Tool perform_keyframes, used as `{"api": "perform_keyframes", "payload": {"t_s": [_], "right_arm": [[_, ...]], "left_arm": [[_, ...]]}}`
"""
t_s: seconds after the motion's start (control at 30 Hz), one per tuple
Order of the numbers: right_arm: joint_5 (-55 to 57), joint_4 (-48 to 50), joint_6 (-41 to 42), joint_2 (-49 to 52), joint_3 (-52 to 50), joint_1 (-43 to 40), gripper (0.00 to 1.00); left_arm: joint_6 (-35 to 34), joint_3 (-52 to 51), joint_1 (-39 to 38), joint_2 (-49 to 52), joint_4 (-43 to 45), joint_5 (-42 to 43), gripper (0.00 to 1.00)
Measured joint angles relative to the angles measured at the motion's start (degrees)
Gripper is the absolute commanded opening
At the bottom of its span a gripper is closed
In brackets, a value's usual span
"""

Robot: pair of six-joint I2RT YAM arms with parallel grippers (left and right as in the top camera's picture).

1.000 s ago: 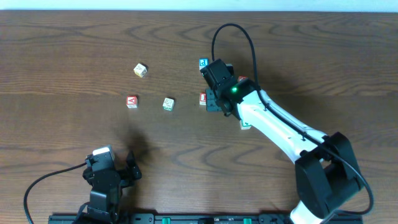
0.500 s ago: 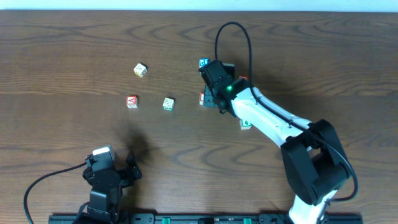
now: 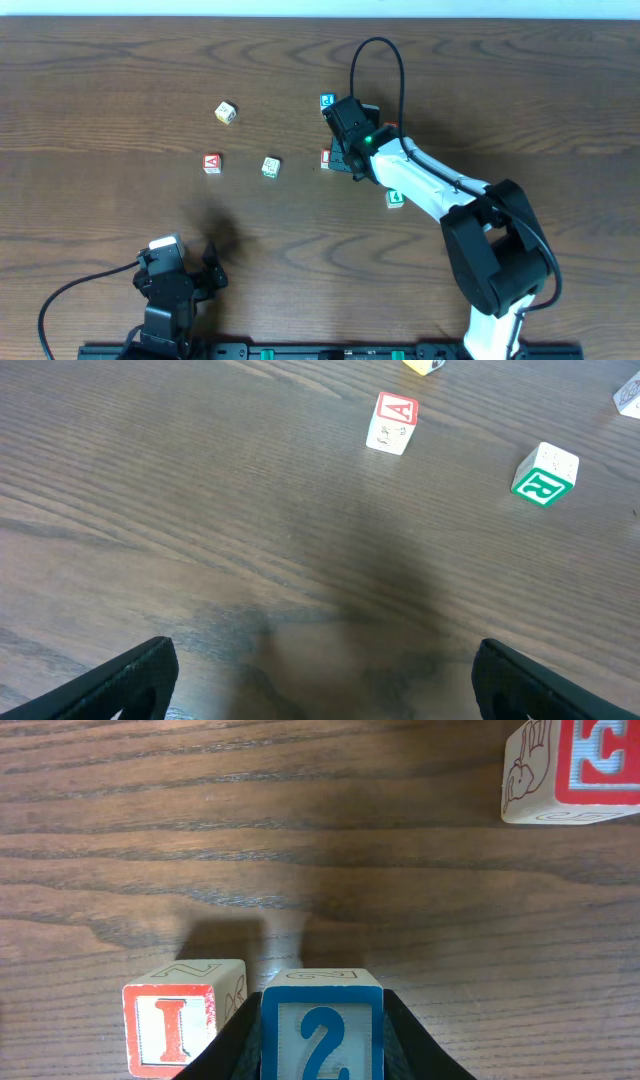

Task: Spell out Ai2
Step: 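Carry the blue 2 block and set it right of the I block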

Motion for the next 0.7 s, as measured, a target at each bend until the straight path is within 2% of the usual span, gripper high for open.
{"api": "perform_keyframes", "payload": {"t_s": [0.33,0.7], "right_arm": [[-0.02,0.17,0.17,0.31,0.0,0.0,0.1],[-0.07,0.35,0.44,1.27,0.0,0.0,0.33]], "left_arm": [[0.0,0.0,0.0,0.0,0.0,-0.02,0.95],[0.0,0.0,0.0,0.0,0.0,0.0,0.95]]}}
